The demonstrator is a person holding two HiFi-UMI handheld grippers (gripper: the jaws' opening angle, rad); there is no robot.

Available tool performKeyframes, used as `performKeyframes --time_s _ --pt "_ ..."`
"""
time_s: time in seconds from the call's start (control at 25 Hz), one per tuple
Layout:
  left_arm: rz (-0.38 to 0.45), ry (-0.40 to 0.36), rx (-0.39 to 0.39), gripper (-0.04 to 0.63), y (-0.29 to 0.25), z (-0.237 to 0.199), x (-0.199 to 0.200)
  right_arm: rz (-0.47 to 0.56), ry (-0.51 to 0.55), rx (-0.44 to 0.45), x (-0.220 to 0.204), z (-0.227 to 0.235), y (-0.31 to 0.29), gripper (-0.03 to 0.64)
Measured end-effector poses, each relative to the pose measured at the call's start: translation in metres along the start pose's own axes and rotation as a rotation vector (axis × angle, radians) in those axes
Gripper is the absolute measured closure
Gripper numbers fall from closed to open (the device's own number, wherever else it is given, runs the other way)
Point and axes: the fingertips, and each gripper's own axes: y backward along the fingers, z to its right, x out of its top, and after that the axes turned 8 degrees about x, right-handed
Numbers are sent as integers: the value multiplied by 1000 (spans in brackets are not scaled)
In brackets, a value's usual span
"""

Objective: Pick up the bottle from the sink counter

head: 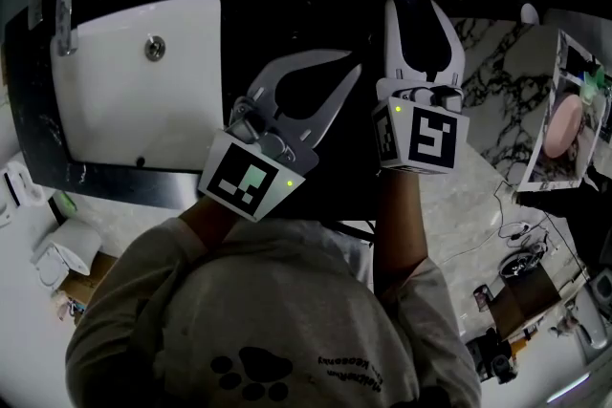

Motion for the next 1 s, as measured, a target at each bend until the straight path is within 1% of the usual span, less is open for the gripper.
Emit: performKeyframes --time_s 0.04,0.16,0.4,0.56,0.76,1.0 --pt "0 3 2 594 0 0 0 -4 -4 4 -1 1 -2 461" --pt "-5 5 3 594 -1 -1 -2 -16 -9 16 -9 8 -6 411" --pt "-7 1 5 594 0 -2 -3 -92 -15 32 -18 12 -25 328" --pt "-6 14 12 594 1 -5 -3 -130 -52 30 -25 13 -36 282" --pt "-9 20 15 594 2 -8 -3 -179 -54 9 -33 19 -44 272" --pt "-9 26 20 594 3 -11 -4 -185 -63 3 -33 23 -55 272"
